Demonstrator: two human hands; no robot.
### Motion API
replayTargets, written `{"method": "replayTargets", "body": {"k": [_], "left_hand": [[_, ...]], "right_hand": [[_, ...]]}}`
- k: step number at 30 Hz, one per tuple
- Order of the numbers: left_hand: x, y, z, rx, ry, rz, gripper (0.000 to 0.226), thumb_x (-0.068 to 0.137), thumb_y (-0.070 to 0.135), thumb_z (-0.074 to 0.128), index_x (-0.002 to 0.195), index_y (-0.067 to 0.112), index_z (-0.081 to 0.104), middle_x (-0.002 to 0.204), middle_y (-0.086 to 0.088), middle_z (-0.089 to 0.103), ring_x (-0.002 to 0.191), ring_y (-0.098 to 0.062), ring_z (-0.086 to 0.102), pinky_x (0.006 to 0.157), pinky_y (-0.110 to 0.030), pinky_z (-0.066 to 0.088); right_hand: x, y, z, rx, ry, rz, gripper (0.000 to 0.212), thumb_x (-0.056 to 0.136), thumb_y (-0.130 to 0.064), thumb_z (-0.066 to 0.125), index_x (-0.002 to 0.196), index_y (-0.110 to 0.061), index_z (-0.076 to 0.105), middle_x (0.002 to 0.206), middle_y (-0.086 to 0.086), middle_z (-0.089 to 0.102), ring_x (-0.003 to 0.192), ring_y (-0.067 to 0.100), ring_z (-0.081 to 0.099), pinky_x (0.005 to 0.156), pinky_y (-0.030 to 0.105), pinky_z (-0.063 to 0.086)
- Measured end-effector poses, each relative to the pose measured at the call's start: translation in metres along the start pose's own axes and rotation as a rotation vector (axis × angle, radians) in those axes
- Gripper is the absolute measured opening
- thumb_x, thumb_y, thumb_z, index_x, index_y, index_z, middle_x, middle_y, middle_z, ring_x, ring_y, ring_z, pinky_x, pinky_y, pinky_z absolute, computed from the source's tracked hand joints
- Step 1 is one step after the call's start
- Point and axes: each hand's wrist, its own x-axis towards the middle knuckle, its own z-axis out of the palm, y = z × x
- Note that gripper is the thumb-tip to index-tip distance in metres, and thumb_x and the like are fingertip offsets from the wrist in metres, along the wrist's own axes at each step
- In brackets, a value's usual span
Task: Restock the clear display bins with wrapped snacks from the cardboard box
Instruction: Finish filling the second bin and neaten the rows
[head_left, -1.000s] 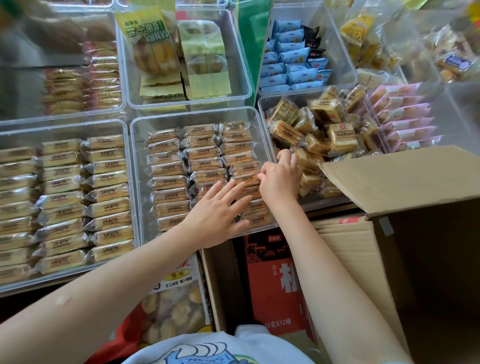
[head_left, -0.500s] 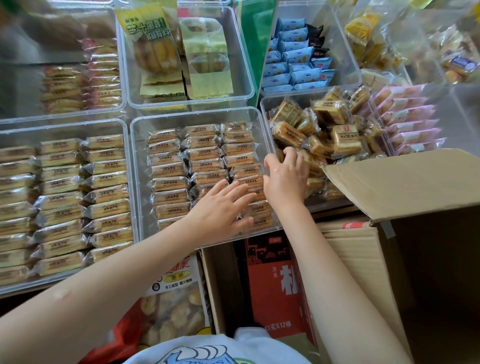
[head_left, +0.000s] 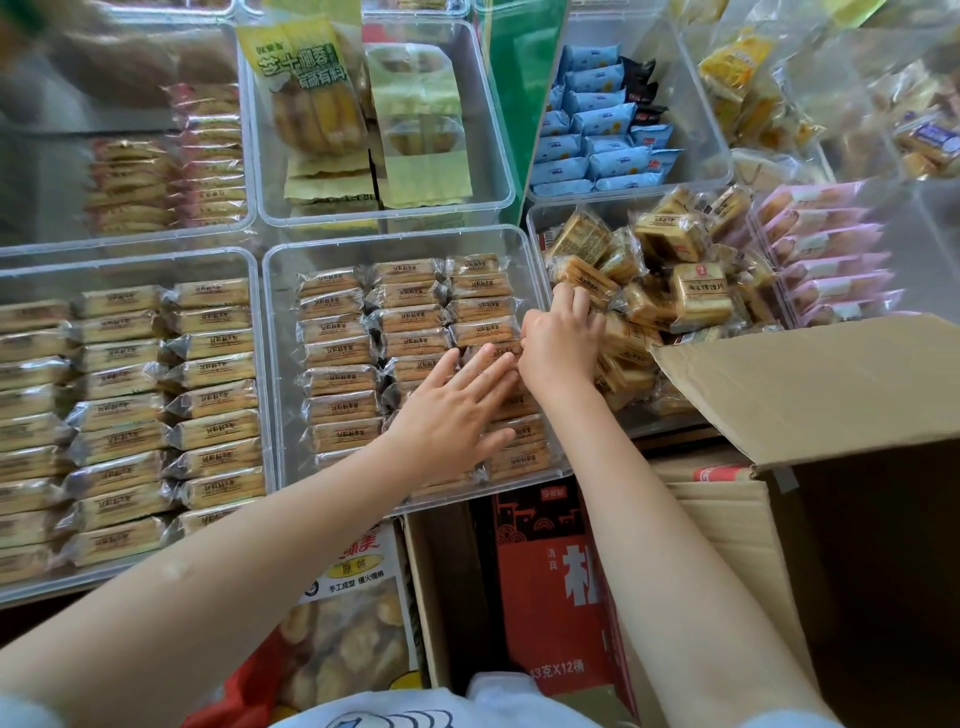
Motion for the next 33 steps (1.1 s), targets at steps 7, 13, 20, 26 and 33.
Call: {"method": "replayTargets", "body": {"k": [7, 13, 20, 26, 33], "left_hand": [[0.01, 0.005, -0.002, -0.004, 0.005, -0.026, 0.074, 0.102, 0.061, 0.017, 0.162, 0.019, 0.009, 0.169, -0.005, -0.007, 0.154, -0.024, -0.015, 0.124, -0.046, -0.011], [0.014, -0.009, -0.004, -0.195, -0.046, 0.035, 0.075, 0.103, 0.063, 0.026, 0.162, 0.021, 0.008, 0.169, 0.0, 0.001, 0.155, -0.018, -0.01, 0.123, -0.036, -0.01], [0.006, -0.02, 0.003, -0.071, 0.116, -0.12, 0.08, 0.098, 0.063, 0.006, 0.161, 0.015, 0.01, 0.169, -0.007, 0.002, 0.154, -0.024, -0.011, 0.125, -0.045, -0.008], [0.008, -0.031, 0.007, -0.012, 0.064, -0.144, 0.085, 0.093, 0.066, -0.004, 0.161, 0.016, 0.004, 0.169, -0.005, -0.002, 0.153, -0.022, -0.017, 0.125, -0.047, -0.01], [0.009, -0.027, 0.004, -0.051, 0.101, -0.129, 0.082, 0.095, 0.067, -0.001, 0.161, 0.018, 0.0, 0.167, 0.0, -0.006, 0.152, -0.021, -0.02, 0.125, -0.048, -0.009]], "right_hand": [[-0.006, 0.0, -0.003, 0.013, 0.163, 0.002, 0.017, 0.096, -0.013, 0.056, 0.093, -0.009, 0.072, 0.14, 0.017, 0.049, 0.131, 0.038, 0.038, 0.102, 0.054, 0.037], [-0.004, 0.004, 0.006, -0.031, 0.117, -0.029, 0.012, 0.096, -0.017, 0.058, 0.095, -0.014, 0.07, 0.147, 0.018, 0.045, 0.14, 0.037, 0.032, 0.107, 0.054, 0.034], [0.009, 0.003, 0.008, 0.089, 0.169, 0.024, 0.028, 0.098, -0.034, 0.051, 0.101, -0.016, 0.072, 0.13, 0.013, 0.05, 0.117, 0.03, 0.043, 0.095, 0.047, 0.043], [0.011, -0.009, 0.013, 0.04, 0.176, 0.074, 0.021, 0.097, -0.032, 0.06, 0.097, -0.016, 0.072, 0.142, 0.014, 0.044, 0.123, 0.031, 0.04, 0.095, 0.044, 0.039], [0.01, 0.002, 0.027, 0.035, 0.439, -0.011, 0.011, 0.089, -0.018, 0.072, 0.081, -0.011, 0.073, 0.123, 0.011, 0.059, 0.113, 0.028, 0.048, 0.087, 0.041, 0.038]]}}
